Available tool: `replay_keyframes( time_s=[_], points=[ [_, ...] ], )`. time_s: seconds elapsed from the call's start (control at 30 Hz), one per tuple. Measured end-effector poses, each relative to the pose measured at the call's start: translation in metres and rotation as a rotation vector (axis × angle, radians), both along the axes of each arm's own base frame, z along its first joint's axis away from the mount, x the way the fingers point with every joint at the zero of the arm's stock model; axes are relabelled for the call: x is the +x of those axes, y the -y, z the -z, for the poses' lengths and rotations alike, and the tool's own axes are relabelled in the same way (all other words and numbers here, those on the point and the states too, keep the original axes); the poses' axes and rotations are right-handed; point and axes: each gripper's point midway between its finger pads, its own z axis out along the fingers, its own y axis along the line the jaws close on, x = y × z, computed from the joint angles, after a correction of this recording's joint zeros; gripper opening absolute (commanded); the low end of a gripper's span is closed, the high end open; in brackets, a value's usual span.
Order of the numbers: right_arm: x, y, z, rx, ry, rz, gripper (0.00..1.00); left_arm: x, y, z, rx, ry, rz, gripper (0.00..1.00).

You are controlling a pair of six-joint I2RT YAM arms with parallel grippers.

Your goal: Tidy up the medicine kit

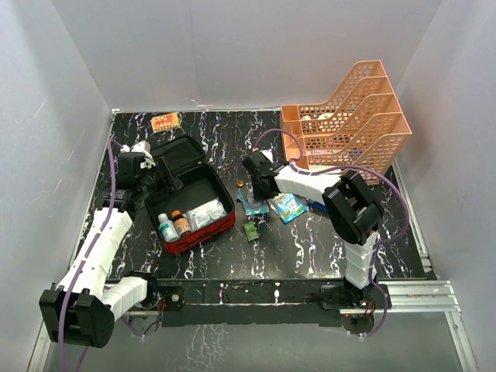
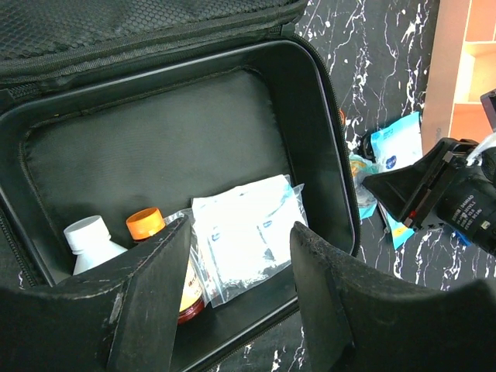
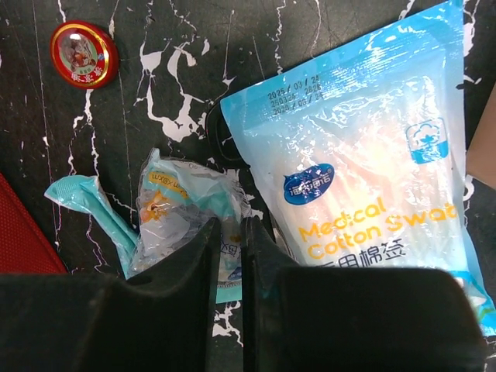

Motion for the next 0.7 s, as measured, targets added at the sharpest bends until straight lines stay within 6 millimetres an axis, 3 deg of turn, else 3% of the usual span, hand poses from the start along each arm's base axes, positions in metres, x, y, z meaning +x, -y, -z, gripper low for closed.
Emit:
replay_keyframes(
  time_s=[0.17, 0.4, 0.53, 0.7],
  points=[
    [0.003, -0.002, -0.014, 0.016, 0.033, -0.007, 0.10, 0.001, -0.002, 0.000, 0.008, 0.001, -0.009, 0.53],
    [0.015, -0.016, -0.086, 0.154, 0.192, -0.030, 0.12, -0.001, -0.012, 0.002, 0.043, -0.004, -0.059, 0.53],
    [0.018, -0.030, -0.120, 0.231, 0.270, -0.068, 0.12, -0.001, -0.022, 0.001, 0.071, -0.001, -0.109, 0.53],
    [0.008, -0.062, -0.138, 0.295, 0.292, -0.157, 0.13, 0.000, -0.031, 0.000, 0.095, 0.004, -0.160, 0.53]
  ],
)
